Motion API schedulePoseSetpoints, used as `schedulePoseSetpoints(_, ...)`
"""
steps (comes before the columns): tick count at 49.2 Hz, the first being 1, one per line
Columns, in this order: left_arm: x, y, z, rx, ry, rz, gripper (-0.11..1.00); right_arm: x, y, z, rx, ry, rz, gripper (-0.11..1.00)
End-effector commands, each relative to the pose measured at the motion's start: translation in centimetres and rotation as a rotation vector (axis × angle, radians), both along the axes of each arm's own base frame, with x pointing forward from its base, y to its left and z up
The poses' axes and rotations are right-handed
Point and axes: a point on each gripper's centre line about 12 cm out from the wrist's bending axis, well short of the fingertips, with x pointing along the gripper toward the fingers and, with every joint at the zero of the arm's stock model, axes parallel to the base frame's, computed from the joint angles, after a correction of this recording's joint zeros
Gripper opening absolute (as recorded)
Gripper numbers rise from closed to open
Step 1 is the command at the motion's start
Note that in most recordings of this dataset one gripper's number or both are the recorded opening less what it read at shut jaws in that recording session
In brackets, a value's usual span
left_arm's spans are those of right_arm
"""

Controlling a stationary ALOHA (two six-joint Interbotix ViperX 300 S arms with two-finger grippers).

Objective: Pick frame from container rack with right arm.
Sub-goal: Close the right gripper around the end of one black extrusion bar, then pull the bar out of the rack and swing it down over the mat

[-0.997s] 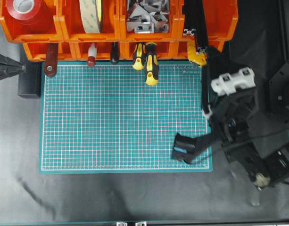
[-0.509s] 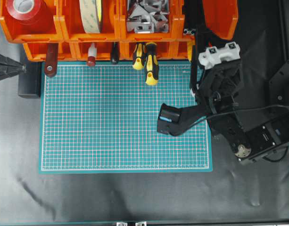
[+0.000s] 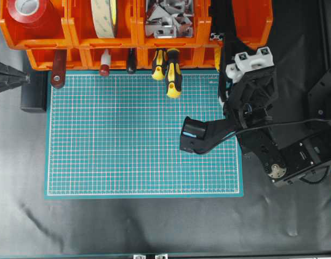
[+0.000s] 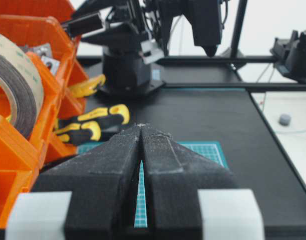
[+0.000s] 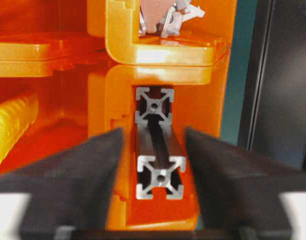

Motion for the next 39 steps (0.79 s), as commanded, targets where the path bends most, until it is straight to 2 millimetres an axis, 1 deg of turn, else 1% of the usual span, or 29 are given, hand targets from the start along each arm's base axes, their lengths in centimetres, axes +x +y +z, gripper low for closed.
schedulePoseSetpoints(1,0.2,-0.1,0.5,-0.005,-0.011,-0.003,0.00,0.1,0.2,0.8,0.009,-0.028,0.007,0.34)
schedulePoseSetpoints(3,0.1,-0.1,0.5,-0.007,-0.012,-0.003,0.00,0.1,0.3,0.8,0.009,-0.028,0.012,0.25)
schedulePoseSetpoints(4,0.2,-0.1,0.5,-0.006,-0.011,-0.005,0.00,0.1,0.4,0.8,0.009,-0.028,0.012,0.24)
schedulePoseSetpoints(17,0.2,-0.2,0.5,-0.006,-0.009,-0.008,0.00,-0.6,1.1,1.2,-0.021,-0.011,-0.009,0.25)
schedulePoseSetpoints(25,0.2,-0.2,0.5,-0.006,-0.009,-0.009,0.00,-1.3,2.0,2.2,-0.052,-0.006,-0.027,0.25)
schedulePoseSetpoints(28,0.2,-0.2,0.5,-0.005,-0.009,-0.009,0.00,-1.5,2.6,2.7,-0.069,-0.003,-0.025,0.25)
schedulePoseSetpoints(33,0.2,-0.2,0.5,-0.006,-0.009,-0.008,0.00,-2.0,4.1,3.9,-0.113,-0.003,-0.013,0.25)
schedulePoseSetpoints(39,0.2,-0.2,0.4,-0.006,-0.006,-0.009,0.00,-2.2,6.7,4.9,-0.150,-0.020,0.037,0.25)
